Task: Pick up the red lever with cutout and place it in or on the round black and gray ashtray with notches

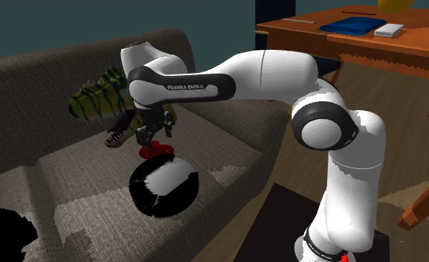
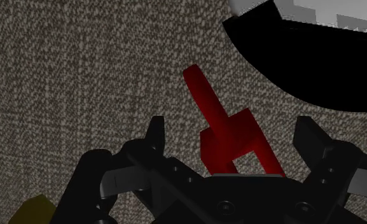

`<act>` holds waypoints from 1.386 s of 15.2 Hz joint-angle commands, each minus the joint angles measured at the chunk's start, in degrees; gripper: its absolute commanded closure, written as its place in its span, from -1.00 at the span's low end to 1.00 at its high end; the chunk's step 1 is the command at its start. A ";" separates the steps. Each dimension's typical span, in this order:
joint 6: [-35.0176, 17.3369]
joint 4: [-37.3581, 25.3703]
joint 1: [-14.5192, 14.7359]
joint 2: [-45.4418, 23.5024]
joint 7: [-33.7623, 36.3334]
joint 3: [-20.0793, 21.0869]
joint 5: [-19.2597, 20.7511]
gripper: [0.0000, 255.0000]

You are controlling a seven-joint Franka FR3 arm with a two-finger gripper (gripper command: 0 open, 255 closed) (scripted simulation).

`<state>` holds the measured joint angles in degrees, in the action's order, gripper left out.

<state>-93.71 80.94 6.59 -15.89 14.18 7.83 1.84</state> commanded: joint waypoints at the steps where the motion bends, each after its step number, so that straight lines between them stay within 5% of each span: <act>1: 2.97 -9.22 0.85 -6.39 0.29 0.22 0.69 -1.00; 9: -3.34 -2.04 0.64 -5.52 0.31 0.18 0.58 -1.00; 17: -3.33 -2.05 0.64 -5.52 0.31 0.18 0.58 -1.00; 18: -3.33 -2.05 0.64 -5.52 0.31 0.18 0.58 1.00; 21: -3.33 -2.05 0.64 -5.52 0.31 0.18 0.58 1.00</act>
<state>-97.04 78.90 7.23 -21.42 14.49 8.01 2.42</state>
